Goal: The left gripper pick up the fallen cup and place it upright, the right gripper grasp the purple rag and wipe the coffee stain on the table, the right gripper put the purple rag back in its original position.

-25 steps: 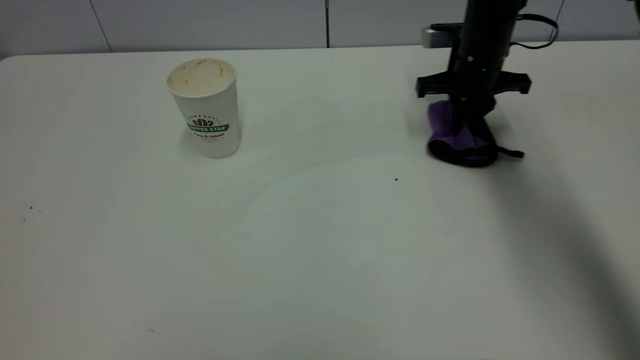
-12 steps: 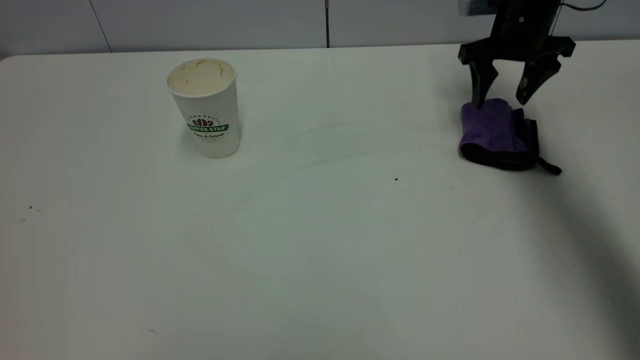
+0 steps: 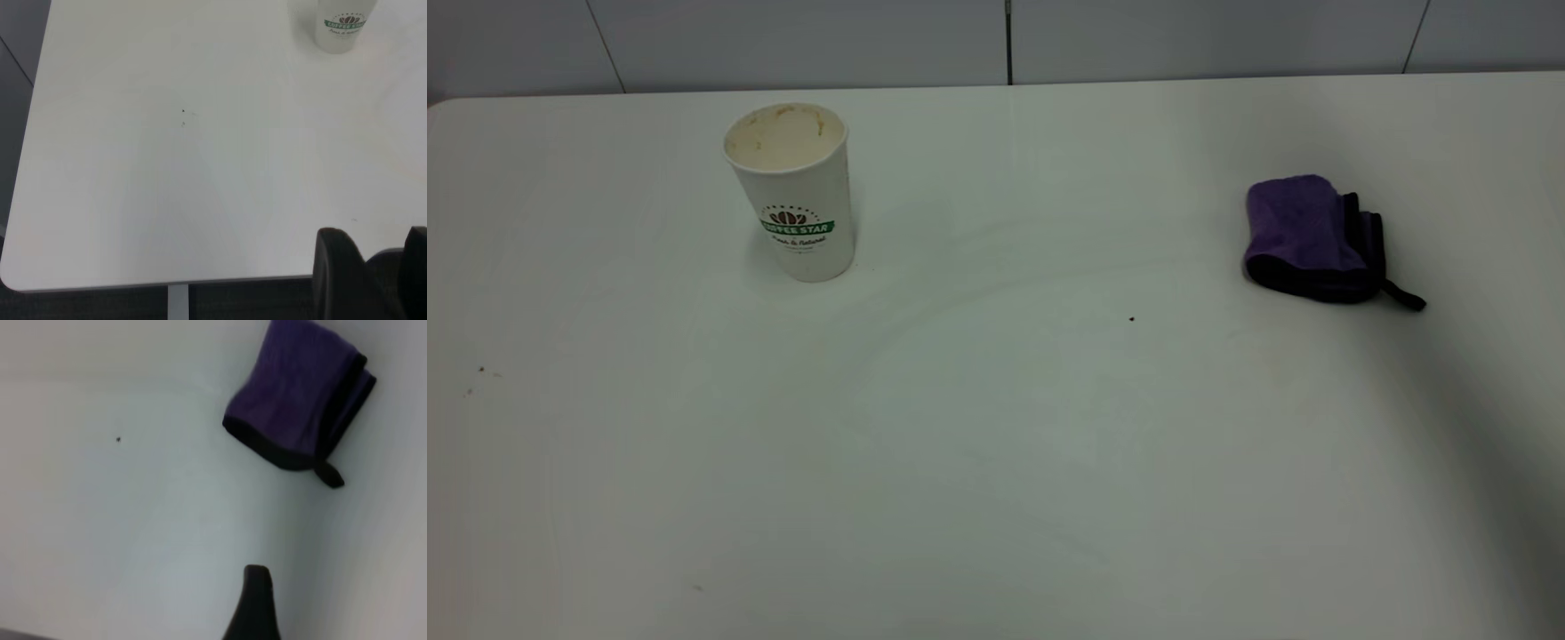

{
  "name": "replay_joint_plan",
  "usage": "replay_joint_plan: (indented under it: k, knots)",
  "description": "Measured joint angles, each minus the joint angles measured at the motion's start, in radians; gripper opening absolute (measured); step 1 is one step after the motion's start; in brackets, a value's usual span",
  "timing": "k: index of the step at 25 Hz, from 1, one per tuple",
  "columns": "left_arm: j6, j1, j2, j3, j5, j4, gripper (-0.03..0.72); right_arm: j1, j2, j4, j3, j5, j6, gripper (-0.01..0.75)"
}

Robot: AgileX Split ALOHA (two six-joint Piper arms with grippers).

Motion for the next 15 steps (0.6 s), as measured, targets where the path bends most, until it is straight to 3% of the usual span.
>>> replay_joint_plan:
  k: [15]
  knots:
    - [0.0,0.0,0.0,0.0,0.0,0.0,0.254,0.0,-1.225,-0.016,0.913,0.001,0.024,0.707]
